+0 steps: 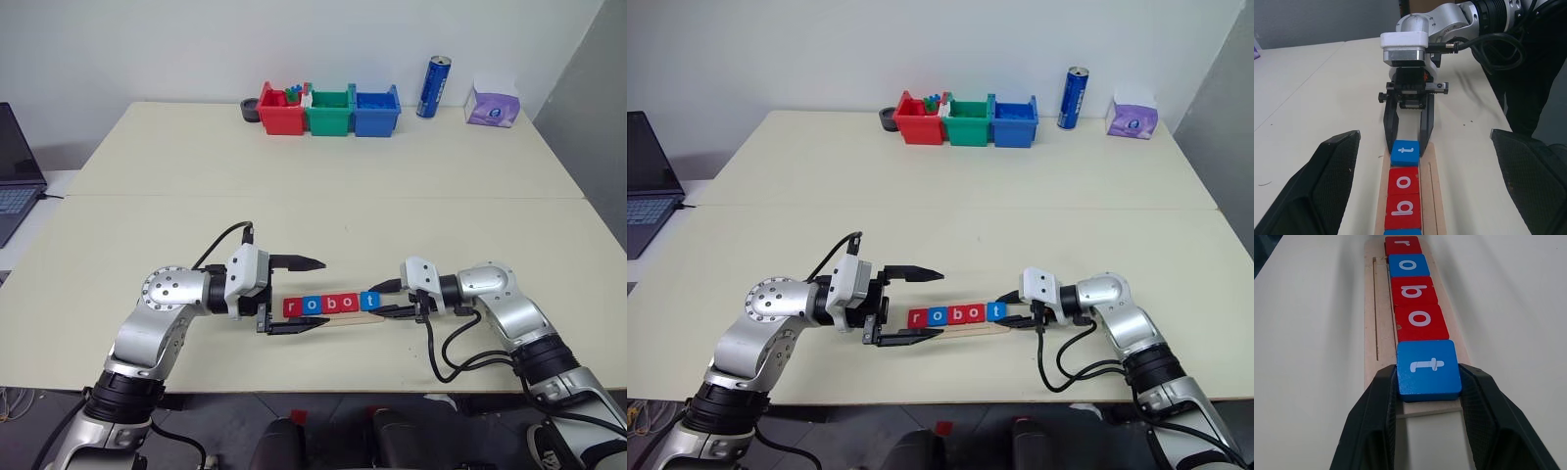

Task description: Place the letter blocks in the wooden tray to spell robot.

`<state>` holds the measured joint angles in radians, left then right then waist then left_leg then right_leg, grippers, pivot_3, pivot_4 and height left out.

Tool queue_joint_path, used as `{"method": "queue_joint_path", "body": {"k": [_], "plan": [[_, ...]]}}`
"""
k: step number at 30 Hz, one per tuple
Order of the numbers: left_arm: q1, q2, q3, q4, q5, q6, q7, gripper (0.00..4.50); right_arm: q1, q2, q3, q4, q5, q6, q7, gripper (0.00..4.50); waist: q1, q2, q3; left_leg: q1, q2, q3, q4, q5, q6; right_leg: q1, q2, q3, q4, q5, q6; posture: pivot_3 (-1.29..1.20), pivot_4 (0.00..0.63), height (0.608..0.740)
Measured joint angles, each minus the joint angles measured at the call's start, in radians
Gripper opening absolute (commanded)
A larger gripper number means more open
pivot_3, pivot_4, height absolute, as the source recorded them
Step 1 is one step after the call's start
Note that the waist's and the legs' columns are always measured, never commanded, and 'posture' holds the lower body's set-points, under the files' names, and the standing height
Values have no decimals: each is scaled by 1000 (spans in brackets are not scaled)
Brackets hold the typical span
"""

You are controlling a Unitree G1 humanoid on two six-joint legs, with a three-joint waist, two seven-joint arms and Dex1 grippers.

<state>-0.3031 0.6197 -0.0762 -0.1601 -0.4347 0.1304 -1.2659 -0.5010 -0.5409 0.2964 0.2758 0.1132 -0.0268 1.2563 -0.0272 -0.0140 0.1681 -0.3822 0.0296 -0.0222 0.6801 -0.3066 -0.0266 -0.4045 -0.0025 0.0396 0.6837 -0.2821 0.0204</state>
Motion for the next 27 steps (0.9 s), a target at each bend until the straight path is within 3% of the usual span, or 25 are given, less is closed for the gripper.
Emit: {"method": "queue_joint_path", "body": {"k": [1,10,17,27], "plan": [[0,0,0,0,0,0,0,4500,-1,0,0,2,0,-3,1,1463,0,0,0,0,0,0,0,0,0,0,0,0,0,0,0,0,150,740],[0,-4,0,0,0,0,3,4500,-1,-1,-12,-5,24,51,3,4461,0,0,0,0,0,0,0,0,0,0,0,0,0,0,0,0,150,740],[0,-7,-1,0,0,0,9,4500,21,-49,-115,-140,108,213,-27,4488,1,0,0,0,0,0,0,0,0,0,0,0,0,0,0,0,150,740],[-4,-12,-6,2,0,-1,8,4500,96,-31,-117,-169,109,224,-67,1009,-4,0,0,0,0,0,0,0,0,0,0,0,1,0,0,0,150,740]]}}
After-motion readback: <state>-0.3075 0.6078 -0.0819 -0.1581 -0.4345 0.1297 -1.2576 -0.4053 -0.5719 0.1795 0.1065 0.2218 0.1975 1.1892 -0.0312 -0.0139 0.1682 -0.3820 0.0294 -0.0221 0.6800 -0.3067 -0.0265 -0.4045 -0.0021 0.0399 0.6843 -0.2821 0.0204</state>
